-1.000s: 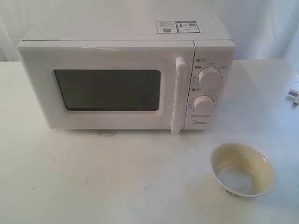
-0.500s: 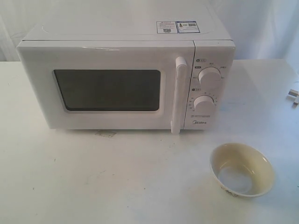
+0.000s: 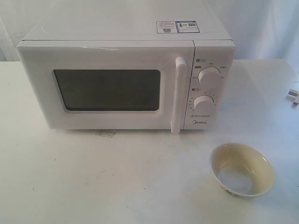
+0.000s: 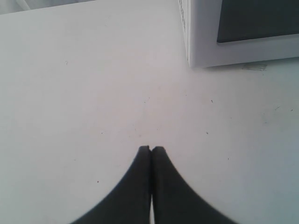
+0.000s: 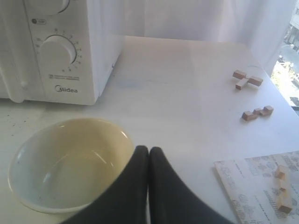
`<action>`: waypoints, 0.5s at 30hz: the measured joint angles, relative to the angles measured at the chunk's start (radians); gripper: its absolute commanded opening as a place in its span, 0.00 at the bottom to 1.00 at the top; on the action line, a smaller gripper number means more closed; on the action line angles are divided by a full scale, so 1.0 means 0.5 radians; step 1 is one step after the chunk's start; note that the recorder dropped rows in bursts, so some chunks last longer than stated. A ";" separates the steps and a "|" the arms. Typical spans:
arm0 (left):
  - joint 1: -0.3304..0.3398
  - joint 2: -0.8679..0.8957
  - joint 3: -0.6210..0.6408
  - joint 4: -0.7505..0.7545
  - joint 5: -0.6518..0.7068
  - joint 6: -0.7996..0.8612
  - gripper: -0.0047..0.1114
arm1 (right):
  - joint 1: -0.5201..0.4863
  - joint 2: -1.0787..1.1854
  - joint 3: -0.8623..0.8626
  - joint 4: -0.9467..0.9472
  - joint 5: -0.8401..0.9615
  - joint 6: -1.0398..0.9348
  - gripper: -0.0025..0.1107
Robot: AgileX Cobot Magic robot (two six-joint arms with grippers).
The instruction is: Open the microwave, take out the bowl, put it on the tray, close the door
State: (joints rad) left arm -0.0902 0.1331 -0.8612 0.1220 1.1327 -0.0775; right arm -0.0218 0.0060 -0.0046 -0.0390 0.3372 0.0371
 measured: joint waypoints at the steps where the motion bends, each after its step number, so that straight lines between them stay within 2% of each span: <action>1: 0.000 0.000 0.000 0.000 0.000 0.000 0.04 | -0.019 0.000 0.000 0.004 0.000 0.009 0.02; 15: 0.000 0.000 0.000 0.000 0.000 0.000 0.04 | -0.051 0.000 0.000 0.008 0.000 0.031 0.02</action>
State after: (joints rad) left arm -0.0902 0.1331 -0.8612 0.1220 1.1327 -0.0775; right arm -0.0473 0.0060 -0.0046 -0.0350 0.3372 0.0524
